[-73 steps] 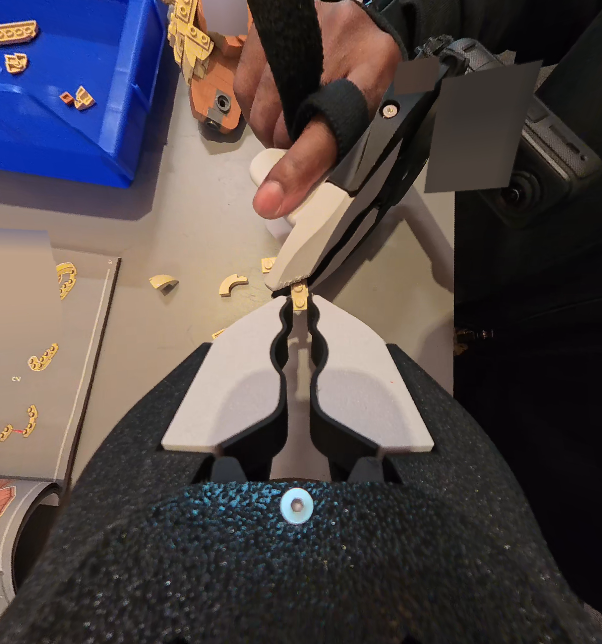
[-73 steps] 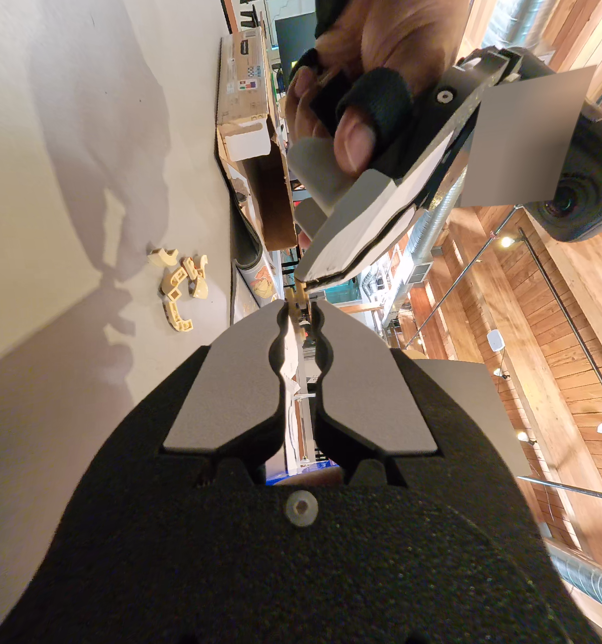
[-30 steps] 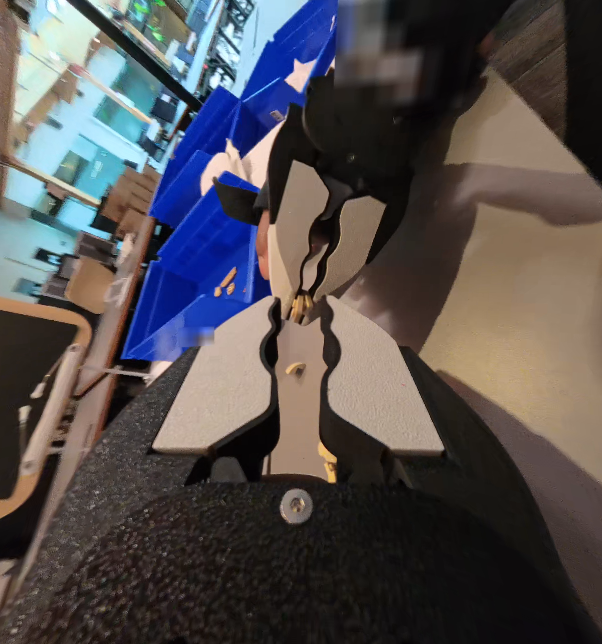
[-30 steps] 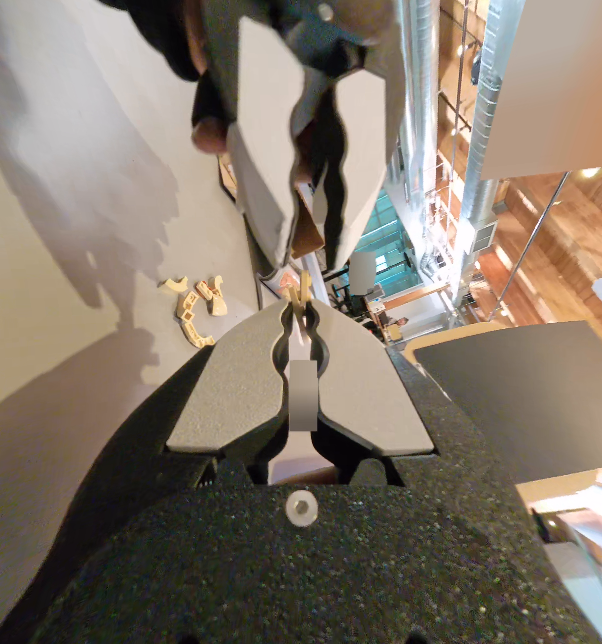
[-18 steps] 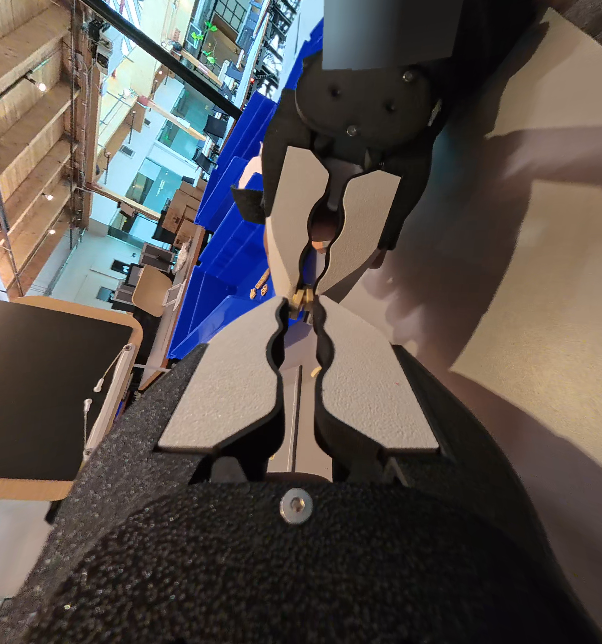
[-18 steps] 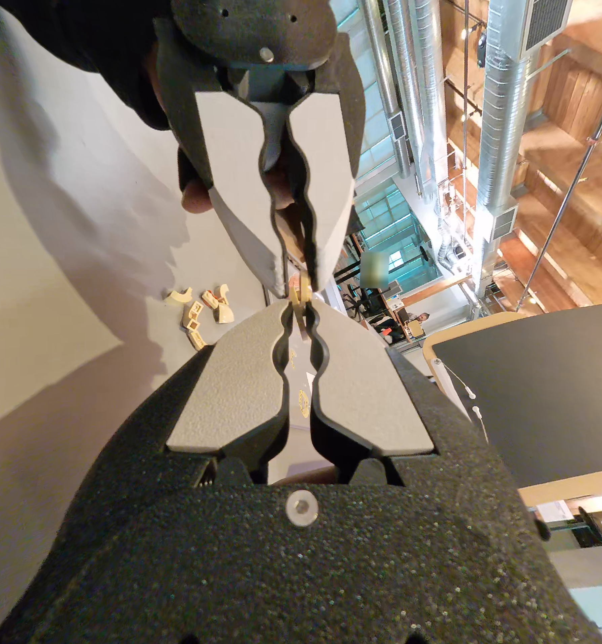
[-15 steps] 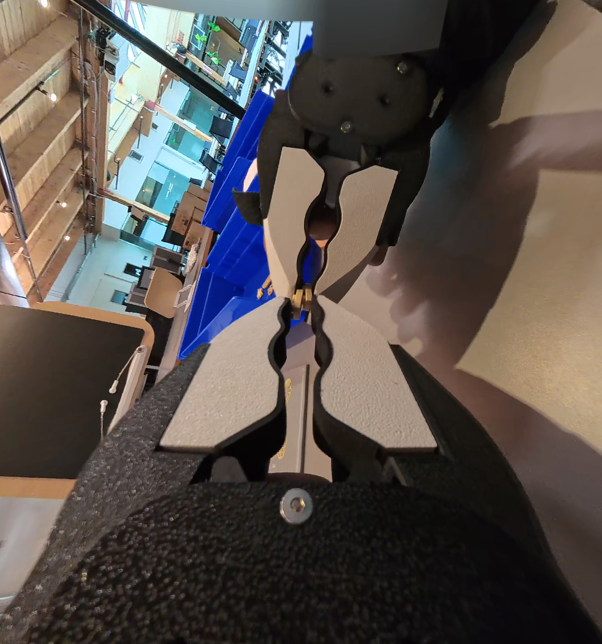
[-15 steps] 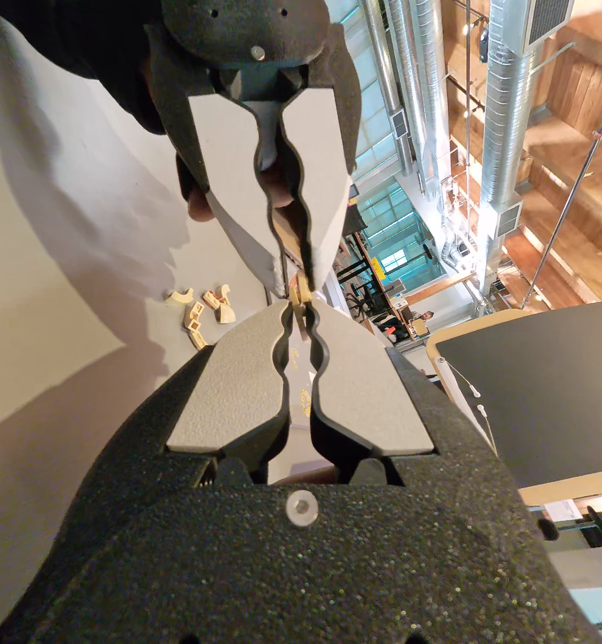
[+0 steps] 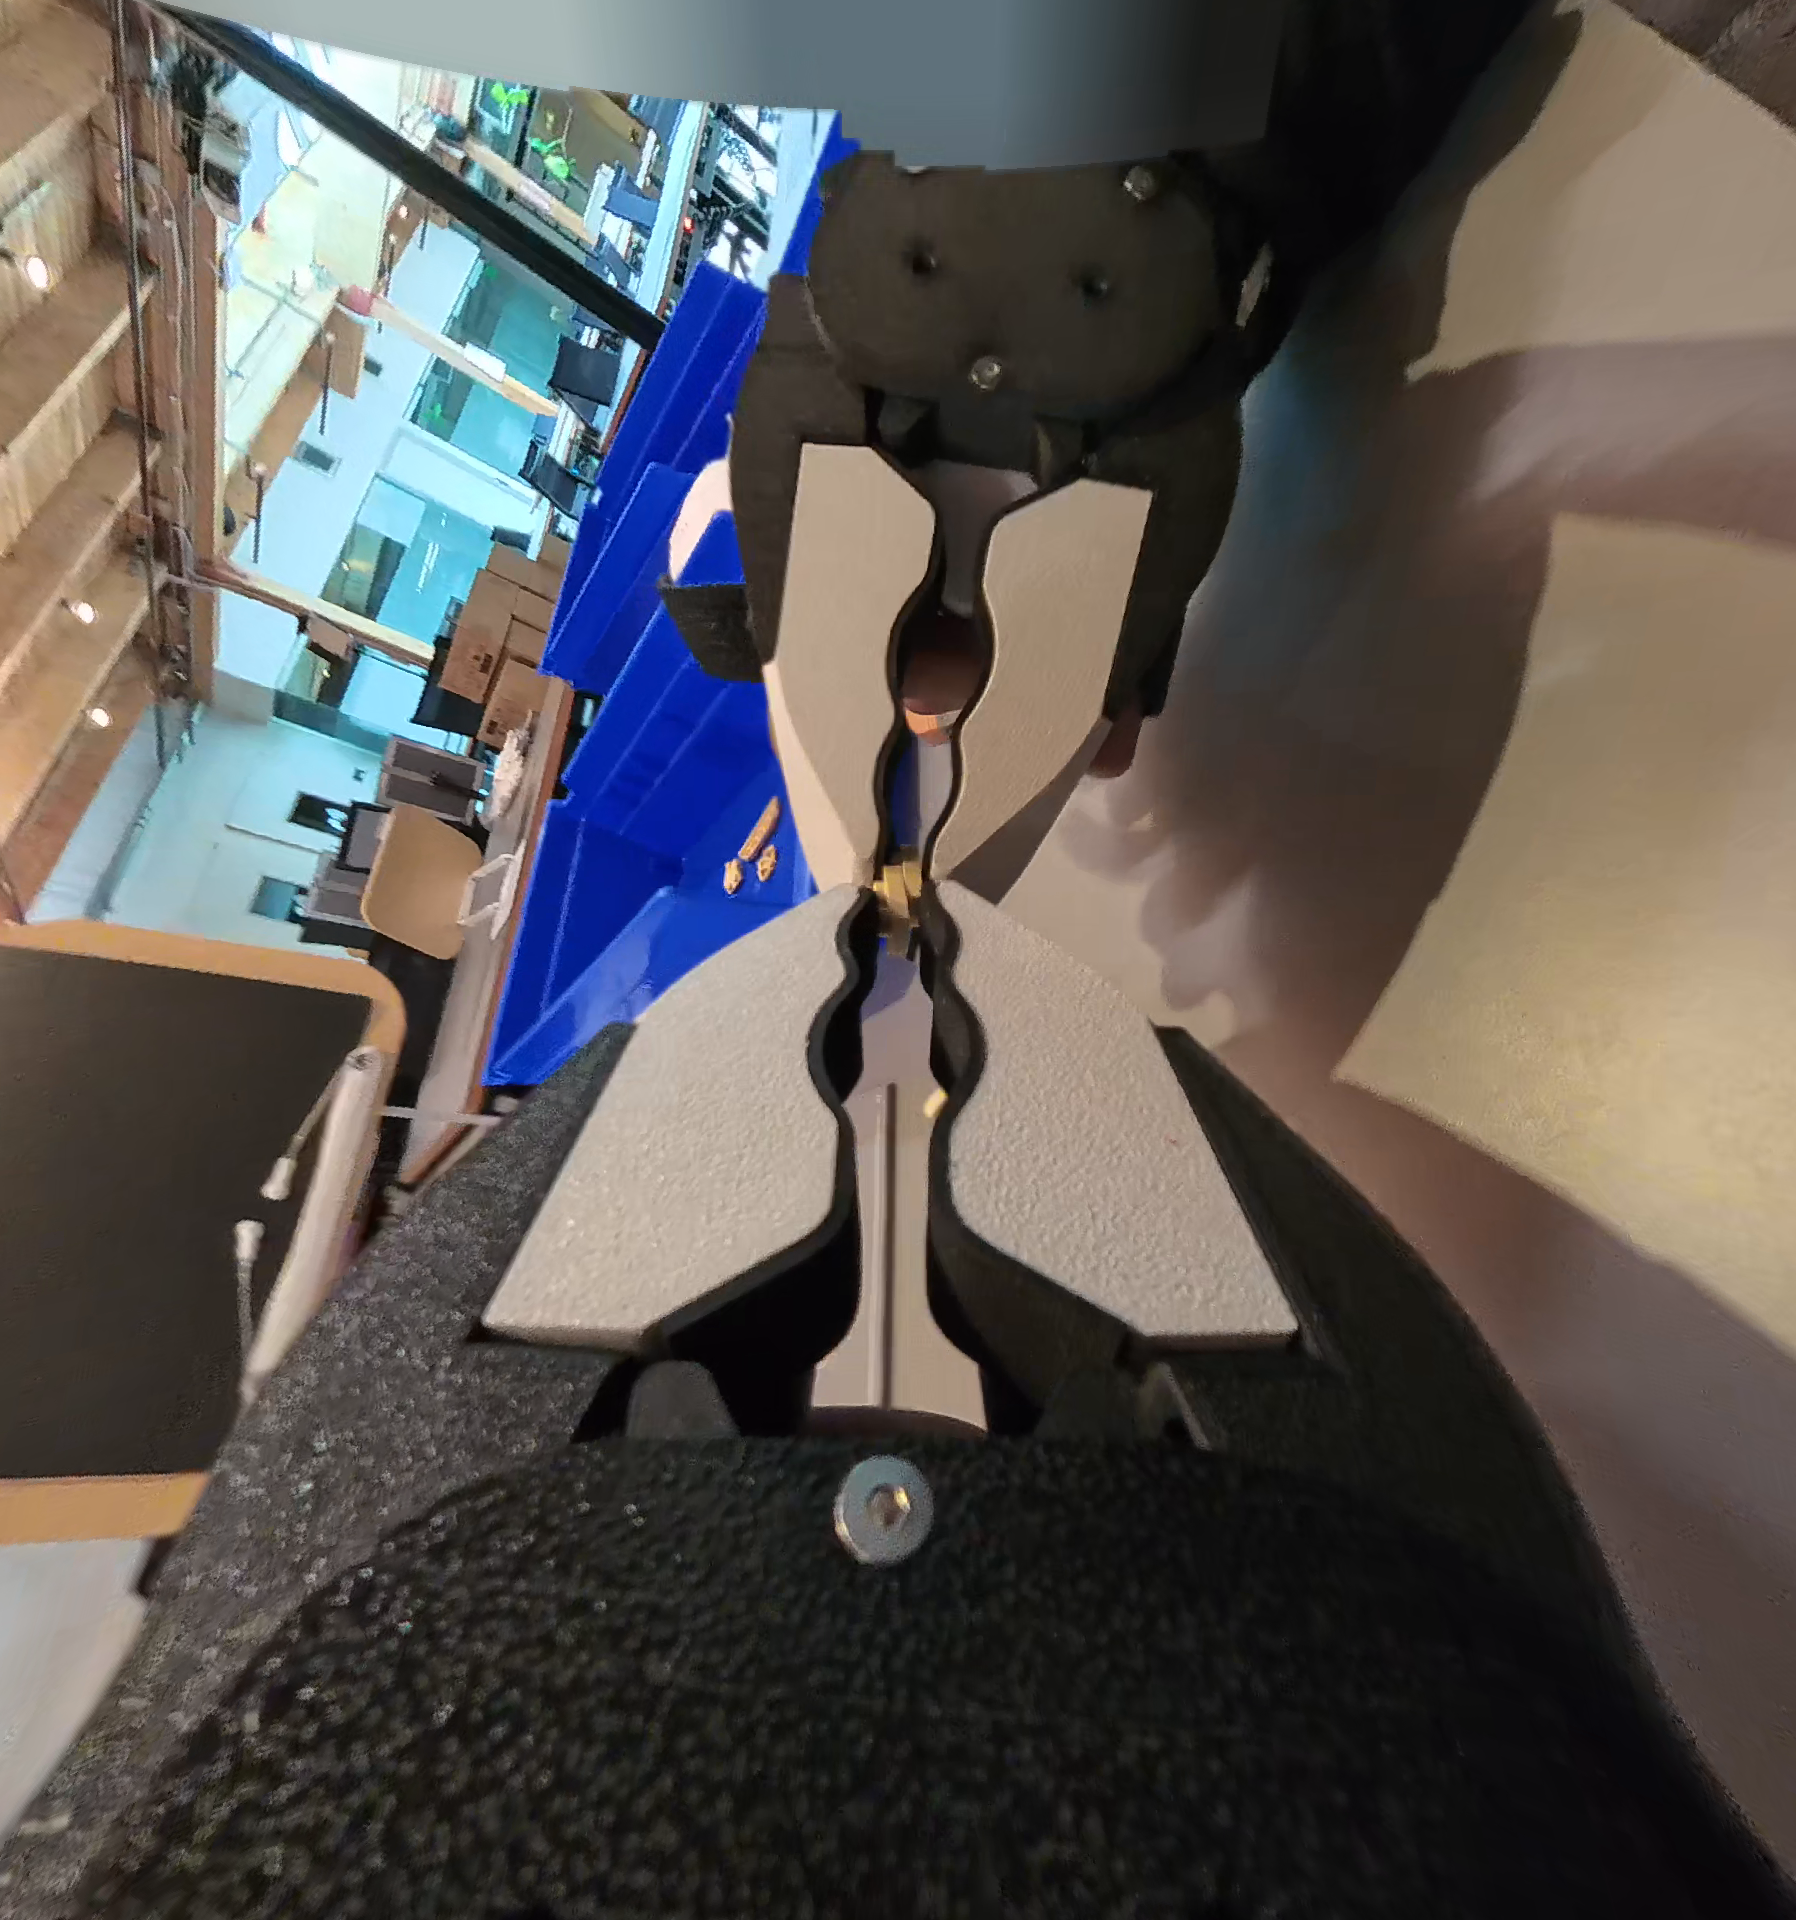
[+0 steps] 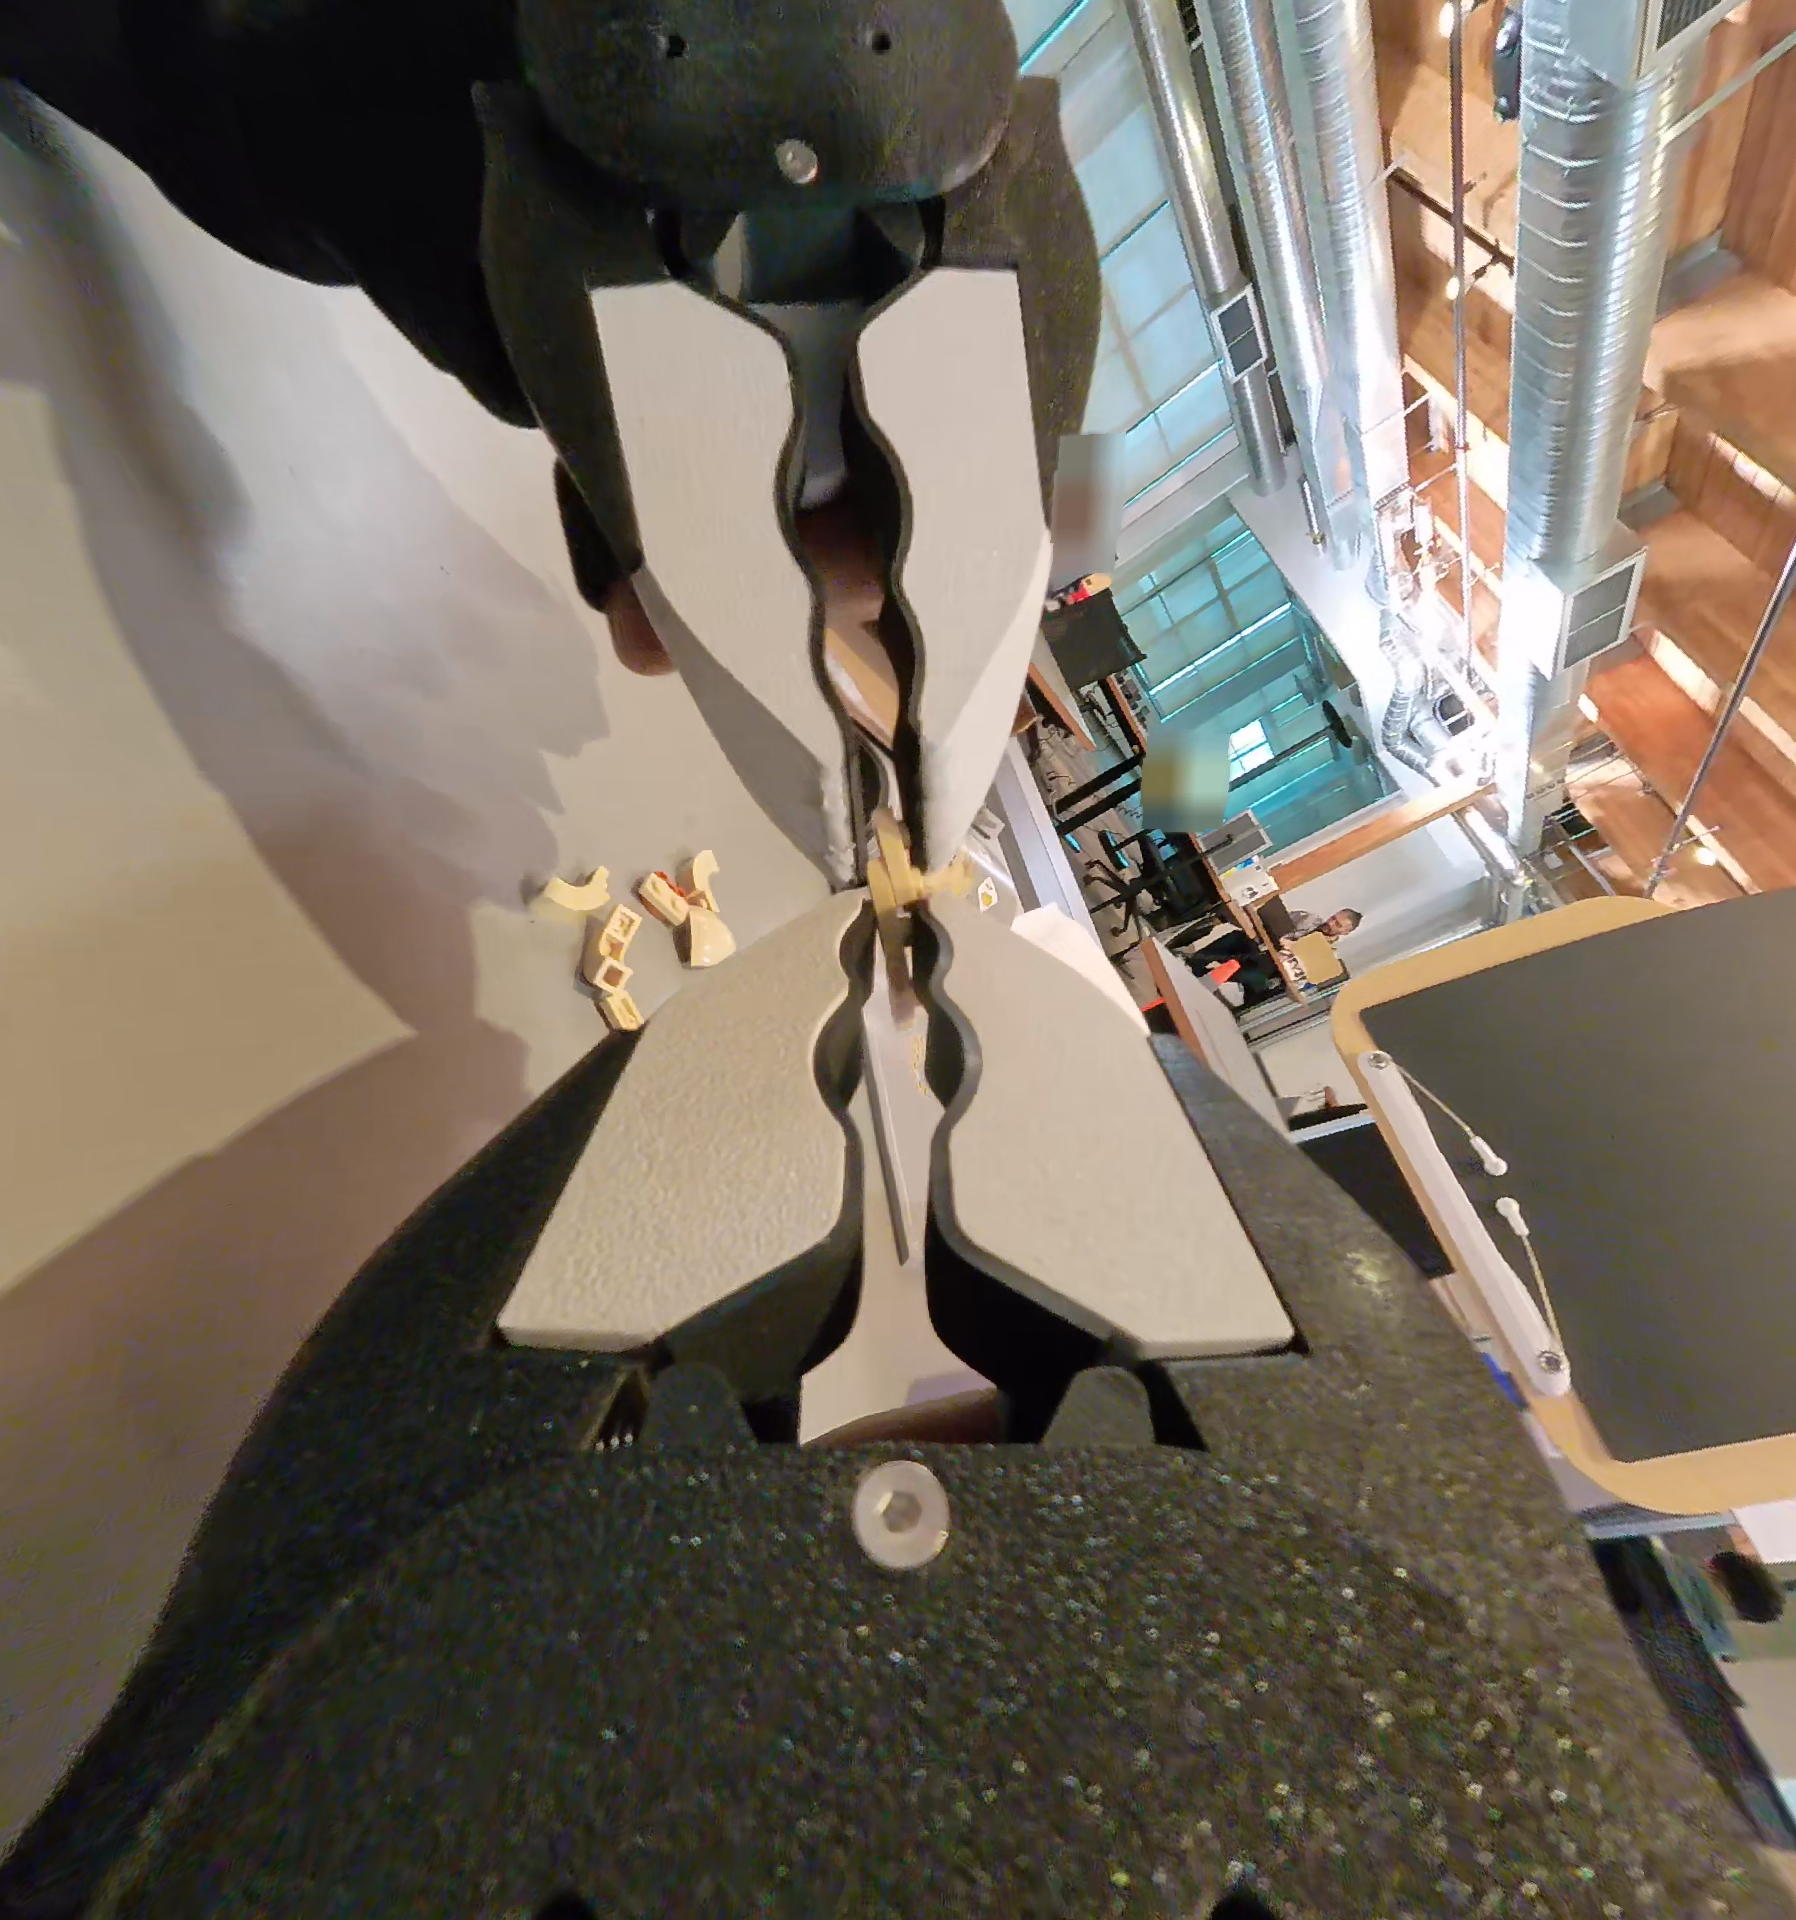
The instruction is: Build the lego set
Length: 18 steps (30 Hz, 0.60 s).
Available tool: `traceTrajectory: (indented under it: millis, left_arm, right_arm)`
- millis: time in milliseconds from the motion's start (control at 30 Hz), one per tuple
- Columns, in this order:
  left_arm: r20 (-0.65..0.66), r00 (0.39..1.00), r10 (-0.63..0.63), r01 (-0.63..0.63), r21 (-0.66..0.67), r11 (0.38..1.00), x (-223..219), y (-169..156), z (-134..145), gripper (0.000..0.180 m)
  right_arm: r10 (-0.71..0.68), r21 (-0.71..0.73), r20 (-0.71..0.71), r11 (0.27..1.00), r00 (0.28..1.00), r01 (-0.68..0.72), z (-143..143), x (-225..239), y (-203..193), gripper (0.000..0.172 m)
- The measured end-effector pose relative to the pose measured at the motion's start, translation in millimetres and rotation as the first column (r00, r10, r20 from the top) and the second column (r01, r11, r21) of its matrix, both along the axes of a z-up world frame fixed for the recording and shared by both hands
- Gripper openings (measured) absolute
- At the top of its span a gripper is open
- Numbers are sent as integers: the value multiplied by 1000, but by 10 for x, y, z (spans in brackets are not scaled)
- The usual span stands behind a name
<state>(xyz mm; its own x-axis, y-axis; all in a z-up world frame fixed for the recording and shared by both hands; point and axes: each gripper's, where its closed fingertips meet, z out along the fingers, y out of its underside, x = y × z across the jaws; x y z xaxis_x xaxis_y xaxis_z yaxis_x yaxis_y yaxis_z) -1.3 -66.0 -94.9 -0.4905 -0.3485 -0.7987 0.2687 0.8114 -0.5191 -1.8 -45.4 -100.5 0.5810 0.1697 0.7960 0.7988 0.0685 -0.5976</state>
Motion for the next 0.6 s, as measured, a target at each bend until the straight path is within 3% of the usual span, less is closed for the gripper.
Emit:
traceTrajectory:
  millis: [133, 267, 433, 600]
  left_arm:
    - [-46, 999, 9, -16, -140, 990, 24, 12, -17, 10]
    - [-206, 978, 5, -67, -298, 952, -16, 31, -120, 32]
    - [-387, 920, -65, -194, -592, 782, -61, 20, -25, 28]
    - [-490, 868, -82, -303, -651, 696, -36, 64, -80, 22]
  right_arm:
    - [7, -19, -37, 1000, 999, -8, -16, 22, 12, 6]
    - [-8, -5, 15, 1000, 1000, 8, -28, 21, 18, 5]
    - [-20, 7, 75, 1000, 997, 20, -62, 27, 27, 5]
    - [-34, 15, 110, 999, 993, 32, -76, 38, 34, 5]
